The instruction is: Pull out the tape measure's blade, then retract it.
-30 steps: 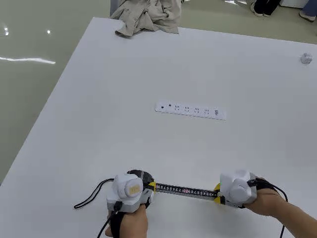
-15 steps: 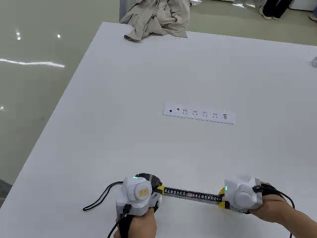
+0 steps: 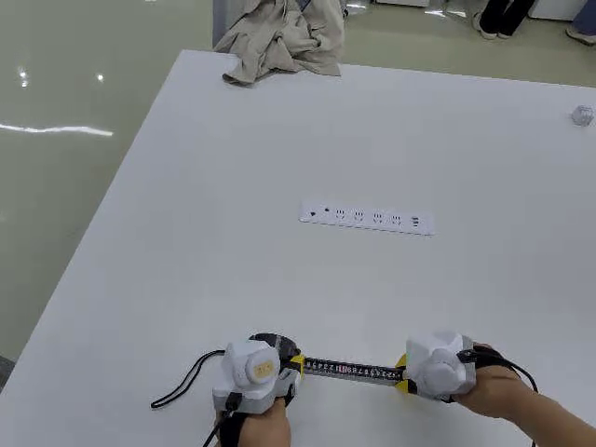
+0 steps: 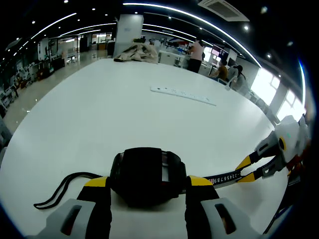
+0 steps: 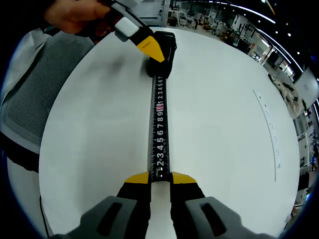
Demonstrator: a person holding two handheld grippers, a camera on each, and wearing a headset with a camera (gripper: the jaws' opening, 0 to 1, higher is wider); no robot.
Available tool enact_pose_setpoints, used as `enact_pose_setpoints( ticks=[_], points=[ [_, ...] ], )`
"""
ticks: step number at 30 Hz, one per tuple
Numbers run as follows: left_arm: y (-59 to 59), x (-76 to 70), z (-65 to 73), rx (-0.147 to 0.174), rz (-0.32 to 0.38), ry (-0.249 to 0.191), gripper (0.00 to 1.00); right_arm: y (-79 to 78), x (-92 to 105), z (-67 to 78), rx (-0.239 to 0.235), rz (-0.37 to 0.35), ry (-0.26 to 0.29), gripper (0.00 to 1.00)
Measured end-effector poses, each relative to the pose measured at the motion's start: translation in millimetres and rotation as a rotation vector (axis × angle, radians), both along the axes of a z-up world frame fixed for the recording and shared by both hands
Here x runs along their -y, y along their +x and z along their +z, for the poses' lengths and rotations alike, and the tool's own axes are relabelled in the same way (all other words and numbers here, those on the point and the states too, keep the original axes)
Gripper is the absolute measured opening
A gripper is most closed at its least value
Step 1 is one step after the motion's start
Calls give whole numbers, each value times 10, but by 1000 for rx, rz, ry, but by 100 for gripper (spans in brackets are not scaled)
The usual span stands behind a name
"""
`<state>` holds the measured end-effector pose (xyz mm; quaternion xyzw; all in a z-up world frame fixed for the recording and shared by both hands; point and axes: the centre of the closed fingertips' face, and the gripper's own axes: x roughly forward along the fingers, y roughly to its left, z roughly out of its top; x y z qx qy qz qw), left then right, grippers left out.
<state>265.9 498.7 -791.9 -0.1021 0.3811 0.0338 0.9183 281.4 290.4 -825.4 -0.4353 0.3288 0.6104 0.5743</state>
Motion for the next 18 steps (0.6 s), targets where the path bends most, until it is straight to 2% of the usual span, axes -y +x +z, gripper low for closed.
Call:
enact_pose_setpoints(
  ticks=[18],
  points=[
    [-2, 3, -2, -7, 0, -3, 57, -22, -186, 10, 15, 21, 12, 14]
  ],
)
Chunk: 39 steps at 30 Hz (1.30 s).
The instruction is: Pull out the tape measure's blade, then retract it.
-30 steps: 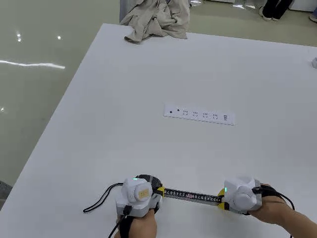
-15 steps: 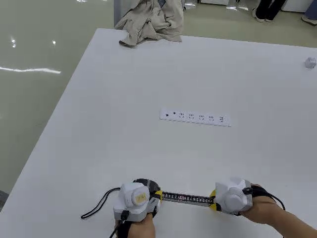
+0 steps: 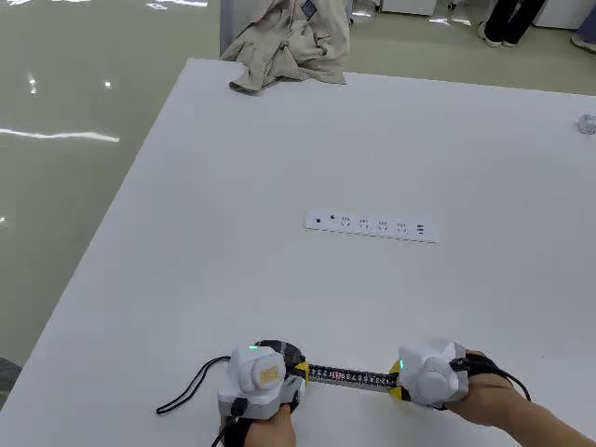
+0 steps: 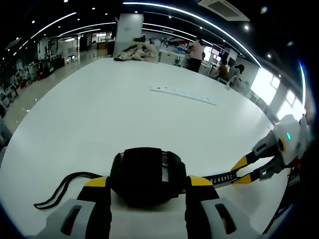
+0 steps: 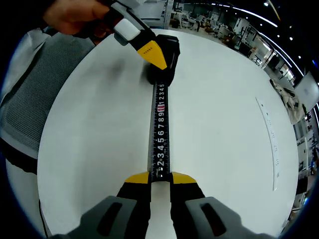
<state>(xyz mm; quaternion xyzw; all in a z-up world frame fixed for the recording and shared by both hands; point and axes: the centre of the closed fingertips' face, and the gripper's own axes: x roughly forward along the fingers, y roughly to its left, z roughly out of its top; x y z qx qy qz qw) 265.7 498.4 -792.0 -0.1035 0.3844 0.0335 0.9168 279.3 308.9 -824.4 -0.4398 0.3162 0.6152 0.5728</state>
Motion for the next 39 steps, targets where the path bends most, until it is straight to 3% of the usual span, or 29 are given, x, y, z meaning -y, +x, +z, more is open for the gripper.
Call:
enact_pose_setpoints(
  ticks=[39],
  points=[
    [1, -1, -5, -12, -5, -7, 57, -33, -380, 2, 20, 28, 24, 14]
  ],
)
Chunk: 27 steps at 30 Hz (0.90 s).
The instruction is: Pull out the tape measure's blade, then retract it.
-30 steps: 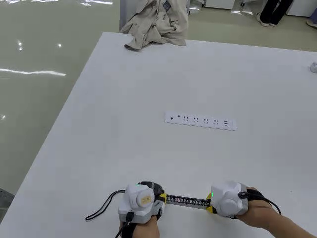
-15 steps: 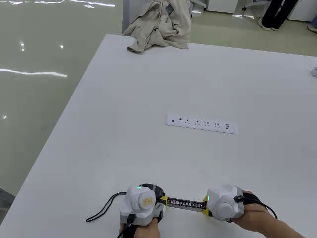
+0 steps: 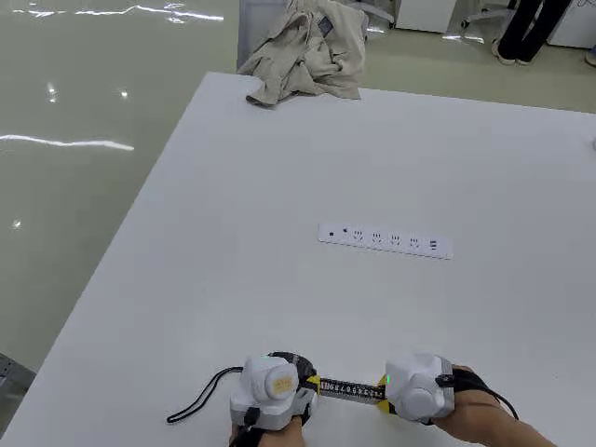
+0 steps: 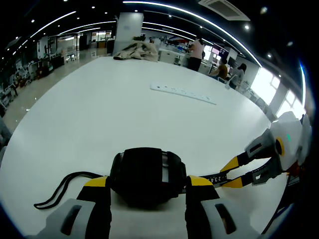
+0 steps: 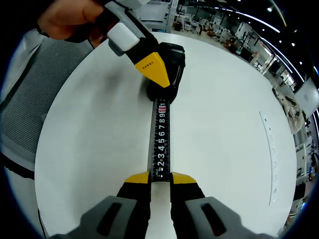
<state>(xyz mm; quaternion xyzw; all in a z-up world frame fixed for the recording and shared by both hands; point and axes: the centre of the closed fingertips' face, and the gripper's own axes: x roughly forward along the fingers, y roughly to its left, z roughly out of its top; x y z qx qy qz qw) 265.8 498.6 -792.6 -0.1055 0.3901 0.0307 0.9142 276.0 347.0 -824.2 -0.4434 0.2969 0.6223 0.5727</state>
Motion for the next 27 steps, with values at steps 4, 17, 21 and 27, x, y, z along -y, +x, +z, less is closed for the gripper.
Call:
enact_pose_setpoints(
  ticks=[4, 17, 21, 27],
  points=[
    [-2, 3, 1, -2, -2, 0, 57, -14, -63, 3, -2, 4, 9, 14],
    [4, -1, -13, -4, -2, 1, 57, -47, -262, 18, -11, 16, 39, 14],
    [2, 1, -2, -11, -2, 1, 57, -53, -323, 7, -15, 18, 48, 14],
    [-7, 5, 6, -11, -3, 2, 57, -60, -383, 1, -18, 20, 55, 14]
  ],
)
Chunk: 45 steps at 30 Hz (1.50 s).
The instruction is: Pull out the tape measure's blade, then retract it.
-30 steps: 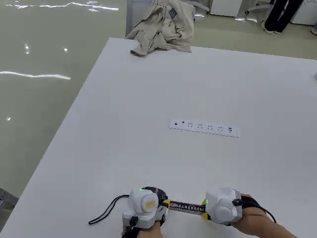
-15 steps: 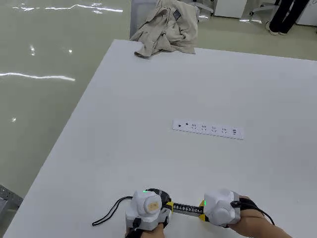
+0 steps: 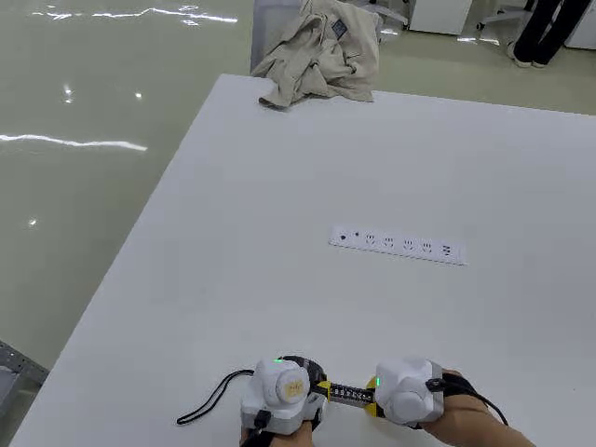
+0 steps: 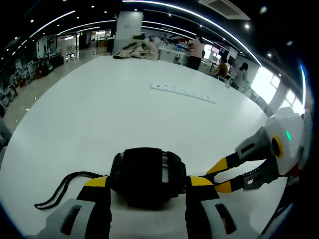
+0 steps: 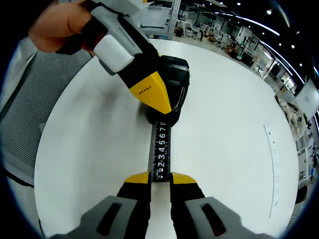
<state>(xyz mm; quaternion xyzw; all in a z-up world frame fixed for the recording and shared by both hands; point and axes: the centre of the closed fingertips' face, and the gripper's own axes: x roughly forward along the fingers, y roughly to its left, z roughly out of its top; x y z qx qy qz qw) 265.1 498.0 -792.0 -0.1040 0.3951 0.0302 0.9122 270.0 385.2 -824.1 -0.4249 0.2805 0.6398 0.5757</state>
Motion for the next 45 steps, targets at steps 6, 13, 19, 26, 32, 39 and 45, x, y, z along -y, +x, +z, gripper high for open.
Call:
enact_pose_setpoints(
  ticks=[6, 13, 19, 26, 32, 39, 45],
  points=[
    [2, -1, -5, 0, -2, -1, 57, -5, -80, -3, -8, -2, 9, 14],
    [7, -4, -18, 2, 0, 0, 57, -16, -192, -11, -13, -4, 19, 14],
    [8, -4, -16, 4, -1, -1, 57, -27, -254, -7, -15, -2, 25, 14],
    [5, -2, -10, 1, -1, -2, 57, -34, -285, 8, -17, 1, 27, 13],
    [4, -2, -10, 1, -1, -4, 57, -37, -323, -7, -19, -2, 29, 13],
    [4, -3, -10, 1, -2, -3, 57, -42, -363, -1, -21, 2, 31, 13],
    [2, -4, -9, 3, -2, -4, 57, -43, -387, -5, -25, 3, 31, 13]
  ],
)
